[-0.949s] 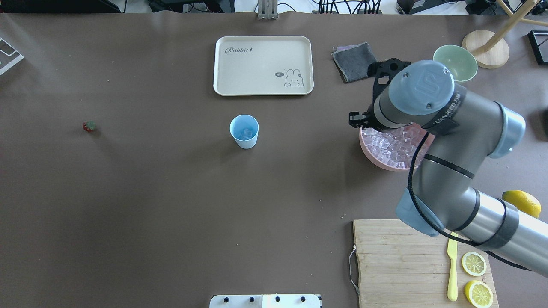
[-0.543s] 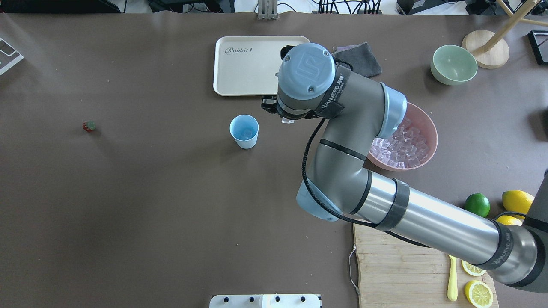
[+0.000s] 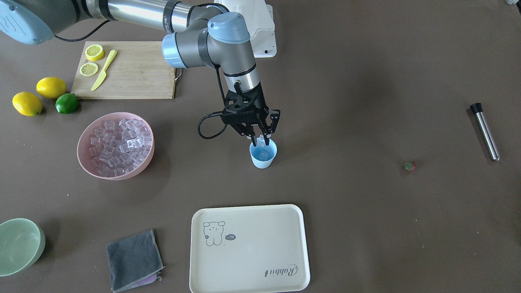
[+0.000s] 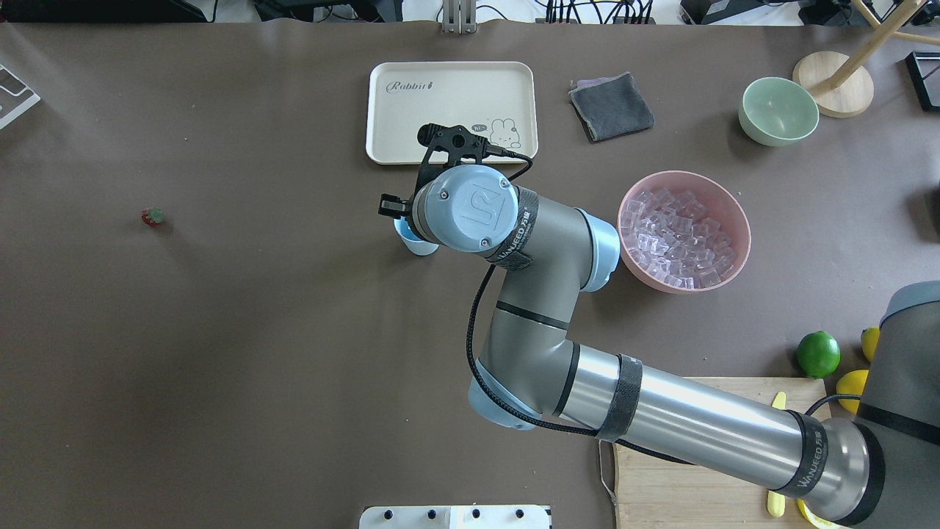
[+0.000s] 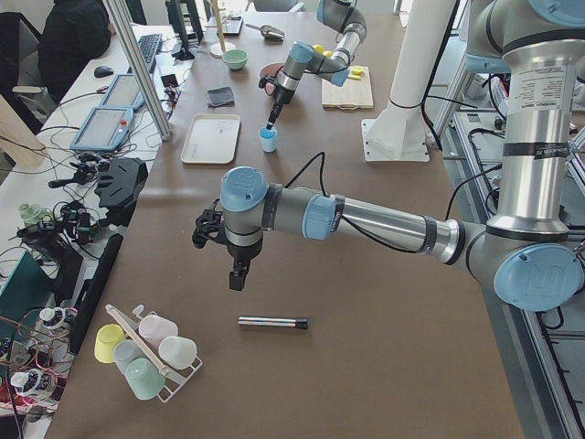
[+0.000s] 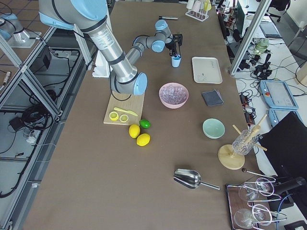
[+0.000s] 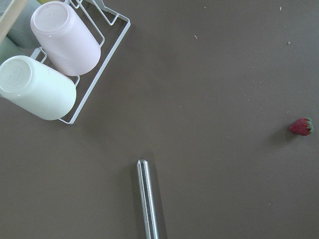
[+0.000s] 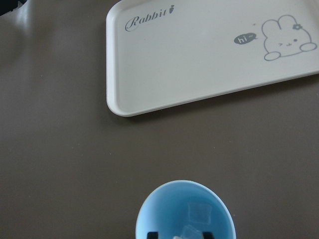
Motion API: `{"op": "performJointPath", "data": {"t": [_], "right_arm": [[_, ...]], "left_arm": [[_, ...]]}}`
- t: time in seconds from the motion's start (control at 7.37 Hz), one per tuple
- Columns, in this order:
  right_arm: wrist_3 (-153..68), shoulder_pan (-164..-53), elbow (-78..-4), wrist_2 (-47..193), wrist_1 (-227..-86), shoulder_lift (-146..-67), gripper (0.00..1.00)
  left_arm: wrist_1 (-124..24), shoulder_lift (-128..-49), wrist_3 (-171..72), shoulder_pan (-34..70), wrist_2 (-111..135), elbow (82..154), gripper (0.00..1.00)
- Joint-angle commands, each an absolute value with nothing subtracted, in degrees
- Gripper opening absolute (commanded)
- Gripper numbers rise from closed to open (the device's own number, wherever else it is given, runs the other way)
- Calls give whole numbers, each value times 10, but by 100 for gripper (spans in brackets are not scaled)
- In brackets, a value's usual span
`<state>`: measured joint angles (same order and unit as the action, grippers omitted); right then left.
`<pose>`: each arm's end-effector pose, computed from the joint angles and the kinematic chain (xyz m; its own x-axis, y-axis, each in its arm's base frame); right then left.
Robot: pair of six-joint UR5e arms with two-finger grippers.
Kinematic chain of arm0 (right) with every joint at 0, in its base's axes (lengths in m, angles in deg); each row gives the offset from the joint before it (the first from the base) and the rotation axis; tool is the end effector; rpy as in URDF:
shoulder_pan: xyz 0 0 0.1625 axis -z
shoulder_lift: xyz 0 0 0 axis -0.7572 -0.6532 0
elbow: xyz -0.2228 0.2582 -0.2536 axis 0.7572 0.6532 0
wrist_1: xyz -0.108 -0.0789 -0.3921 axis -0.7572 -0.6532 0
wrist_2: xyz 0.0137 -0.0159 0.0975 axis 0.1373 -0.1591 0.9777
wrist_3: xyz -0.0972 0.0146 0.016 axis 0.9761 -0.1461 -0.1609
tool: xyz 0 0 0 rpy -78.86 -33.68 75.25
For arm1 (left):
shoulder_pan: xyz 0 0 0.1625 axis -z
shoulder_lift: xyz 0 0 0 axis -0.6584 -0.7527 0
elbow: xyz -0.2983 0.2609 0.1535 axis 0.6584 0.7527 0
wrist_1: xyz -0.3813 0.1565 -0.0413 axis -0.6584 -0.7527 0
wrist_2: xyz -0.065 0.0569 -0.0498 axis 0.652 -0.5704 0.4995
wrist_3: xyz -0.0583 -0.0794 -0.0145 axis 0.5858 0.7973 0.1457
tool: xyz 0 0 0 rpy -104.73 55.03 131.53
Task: Mash ice and strawberries in cup
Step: 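Carry the ice cube to the blue cup and open the right gripper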
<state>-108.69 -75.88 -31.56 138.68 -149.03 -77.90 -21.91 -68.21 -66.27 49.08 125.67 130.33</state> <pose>-0.6049 -0.4555 0.1375 0.4708 0.0880 0.8778 -0.4070 0.9045 0.1276 -0.0646 -0.4888 0.5533 0.7030 0.1584 -0.6933 -0.0186 0.9787 0.2047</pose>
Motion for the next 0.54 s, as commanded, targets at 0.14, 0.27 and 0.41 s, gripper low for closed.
{"op": "performJointPath", "data": {"t": [0.14, 0.27, 0.41], "right_arm": [[-1081, -759, -313, 1383, -1485, -779, 91], [-1082, -768, -315, 1384, -1484, -777, 87], [-1080, -770, -316, 1384, -1486, -776, 91]], "left_arm": [[-219, -679, -664, 491, 1257, 1301, 99], [-219, -679, -664, 491, 1257, 1301, 99], [-219, -679, -664, 491, 1257, 1300, 99]]}}
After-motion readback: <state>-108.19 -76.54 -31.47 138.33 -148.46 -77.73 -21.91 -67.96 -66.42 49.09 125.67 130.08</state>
